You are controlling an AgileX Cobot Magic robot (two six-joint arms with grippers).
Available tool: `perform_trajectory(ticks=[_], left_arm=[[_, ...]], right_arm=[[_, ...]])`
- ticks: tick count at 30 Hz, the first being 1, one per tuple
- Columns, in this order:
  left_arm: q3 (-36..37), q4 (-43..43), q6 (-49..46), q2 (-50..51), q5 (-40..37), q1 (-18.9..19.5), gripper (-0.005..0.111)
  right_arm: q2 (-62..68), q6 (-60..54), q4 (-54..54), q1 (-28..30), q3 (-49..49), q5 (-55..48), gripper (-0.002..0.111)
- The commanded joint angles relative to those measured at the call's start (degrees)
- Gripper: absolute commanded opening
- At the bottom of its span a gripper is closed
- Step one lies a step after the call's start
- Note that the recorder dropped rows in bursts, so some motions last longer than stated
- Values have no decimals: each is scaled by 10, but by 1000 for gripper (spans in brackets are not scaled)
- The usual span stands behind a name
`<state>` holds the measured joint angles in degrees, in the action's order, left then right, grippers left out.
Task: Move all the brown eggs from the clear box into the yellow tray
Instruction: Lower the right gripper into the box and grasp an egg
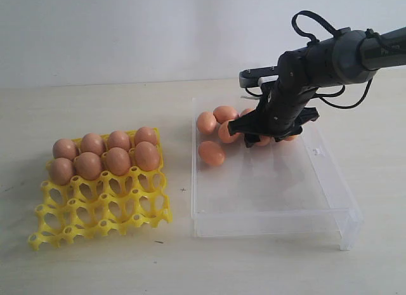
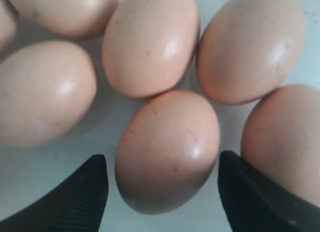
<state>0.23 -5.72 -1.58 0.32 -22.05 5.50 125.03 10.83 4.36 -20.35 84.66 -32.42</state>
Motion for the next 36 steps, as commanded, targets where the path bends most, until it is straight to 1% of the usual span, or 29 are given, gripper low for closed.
perform_trajectory(ticks=[1,7,16,20,23,29,31,33,34,35,36], left_arm=[[-2,-1,3,-3,5,-4,0],[-2,-1,3,-3,5,-4,0],[-2,-1,3,-3,5,-4,0],[-2,-1,3,-3,5,-4,0],[-2,-1,3,-3,5,-4,0],[-2,-1,3,-3,5,-4,0],[-2,-1,3,-3,5,-4,0],[-2,-1,3,-3,5,-4,0],[-2,-1,3,-3,5,-4,0],[-2,-1,3,-3,5,-4,0],[-2,-1,3,-3,5,-4,0]], right_arm=[[-6,-18,5,3,4,-14,61],[-15,-17,5,3,4,33,61],[-2,-17,5,3,4,67,61],[3,-17,5,3,4,63,61],[5,-17,3,3,4,39,61],[6,-17,4,3,4,48,60],[6,-15,5,3,4,50,57],[6,-12,2,3,4,50,50],[6,-12,0,3,4,50,45],[6,-2,0,3,4,44,35],[6,-2,0,3,4,39,28]])
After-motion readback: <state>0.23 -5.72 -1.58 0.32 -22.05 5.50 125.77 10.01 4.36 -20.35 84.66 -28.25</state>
